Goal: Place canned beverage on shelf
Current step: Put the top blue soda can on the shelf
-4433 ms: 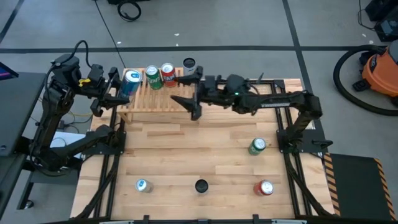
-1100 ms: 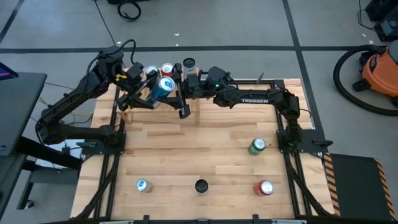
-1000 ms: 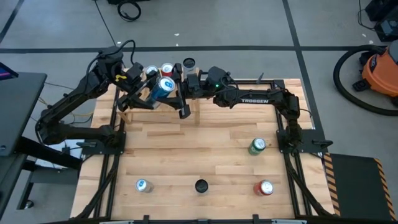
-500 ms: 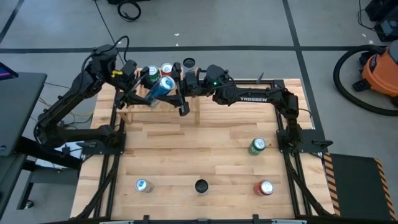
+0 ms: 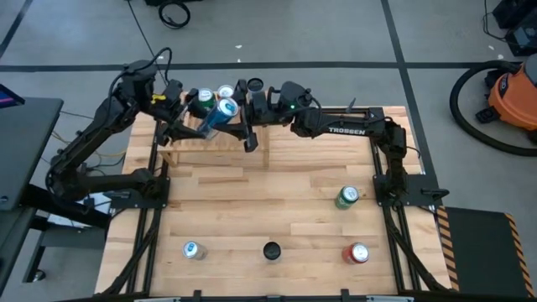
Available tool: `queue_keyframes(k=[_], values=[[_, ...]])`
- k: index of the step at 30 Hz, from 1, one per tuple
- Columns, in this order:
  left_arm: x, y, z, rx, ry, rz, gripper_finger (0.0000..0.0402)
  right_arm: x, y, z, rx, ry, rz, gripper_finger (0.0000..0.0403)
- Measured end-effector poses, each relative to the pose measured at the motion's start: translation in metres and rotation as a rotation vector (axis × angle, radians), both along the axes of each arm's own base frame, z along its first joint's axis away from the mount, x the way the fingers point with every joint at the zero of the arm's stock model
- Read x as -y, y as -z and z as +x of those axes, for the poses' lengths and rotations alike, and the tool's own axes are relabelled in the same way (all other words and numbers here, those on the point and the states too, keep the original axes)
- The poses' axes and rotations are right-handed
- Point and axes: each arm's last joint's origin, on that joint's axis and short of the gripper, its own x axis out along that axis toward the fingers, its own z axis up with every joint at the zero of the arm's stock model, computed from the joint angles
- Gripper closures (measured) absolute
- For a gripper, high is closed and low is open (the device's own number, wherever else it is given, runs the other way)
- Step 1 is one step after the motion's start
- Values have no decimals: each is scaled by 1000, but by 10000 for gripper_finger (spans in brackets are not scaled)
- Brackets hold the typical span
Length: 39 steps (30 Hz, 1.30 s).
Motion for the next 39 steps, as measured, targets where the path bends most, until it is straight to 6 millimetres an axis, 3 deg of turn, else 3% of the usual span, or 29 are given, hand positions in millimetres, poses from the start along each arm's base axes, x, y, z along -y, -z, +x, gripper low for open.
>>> queue_keyframes(k=[7, 16, 39], values=[[2, -1, -16, -26, -53, -46, 87, 11, 12, 2, -128, 22, 27, 163], [8, 8, -22, -116, -52, -141, 88, 26, 22, 3, -180, 92, 12, 163], [14, 7, -28, -124, -67, -162, 88, 53, 91, 33, -371, 137, -30, 163]])
